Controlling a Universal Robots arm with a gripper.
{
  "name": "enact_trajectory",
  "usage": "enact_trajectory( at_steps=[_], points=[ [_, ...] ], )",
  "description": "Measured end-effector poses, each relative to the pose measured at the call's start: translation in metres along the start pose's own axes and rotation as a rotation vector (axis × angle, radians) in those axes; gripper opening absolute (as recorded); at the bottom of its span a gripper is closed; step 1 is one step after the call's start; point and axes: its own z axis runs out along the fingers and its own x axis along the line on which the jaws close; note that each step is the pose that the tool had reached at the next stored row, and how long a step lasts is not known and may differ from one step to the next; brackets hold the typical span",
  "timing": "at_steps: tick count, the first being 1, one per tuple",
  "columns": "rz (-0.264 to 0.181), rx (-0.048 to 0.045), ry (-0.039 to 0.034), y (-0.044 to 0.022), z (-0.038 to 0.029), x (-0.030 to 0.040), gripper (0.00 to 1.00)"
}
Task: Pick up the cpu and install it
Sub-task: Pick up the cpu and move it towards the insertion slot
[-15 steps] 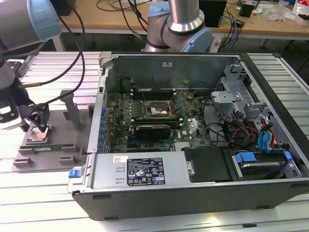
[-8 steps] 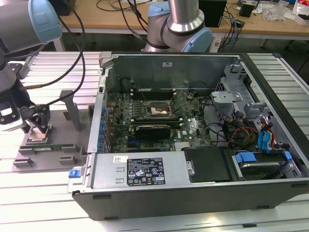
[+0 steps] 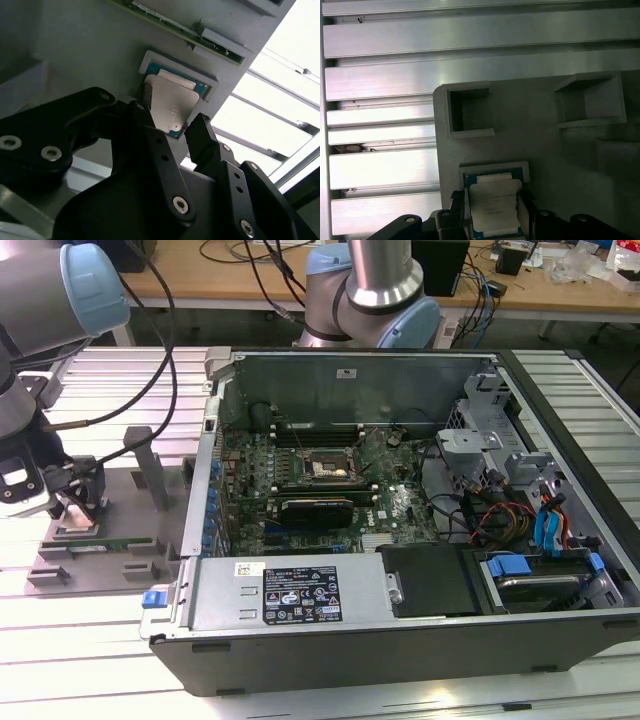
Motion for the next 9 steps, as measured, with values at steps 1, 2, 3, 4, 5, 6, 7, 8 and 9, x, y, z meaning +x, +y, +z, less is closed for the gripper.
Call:
enact_trajectory(
  at_steps=[1,2,3,4,5,6,7,8,9],
  points=[
    [-0.007,-0.0002,0.0004,0.0001,0.0001,-0.001,0.55],
    [-0.016,-0.0003,0.0008,0.0001,0.0002,-0.0012,0.55],
    [-0.025,-0.0005,0.0012,0.0001,0.0002,-0.0014,0.55],
    [-0.05,-0.0006,0.0025,0.0001,0.0001,-0.0017,0.55],
    [-0.062,-0.0006,0.0029,0.0001,0.0002,-0.0018,0.55],
    [-0.071,-0.0001,0.0033,0.0001,0.0002,-0.0019,0.55],
    [-0.082,0.0068,0.0036,0.0002,0.0001,-0.002,0.55],
    [-0.084,0.0113,0.0036,0.0004,0.0001,-0.002,0.55],
    [-0.088,0.0149,0.0036,0.0006,0.0002,-0.0021,0.55]
  ],
)
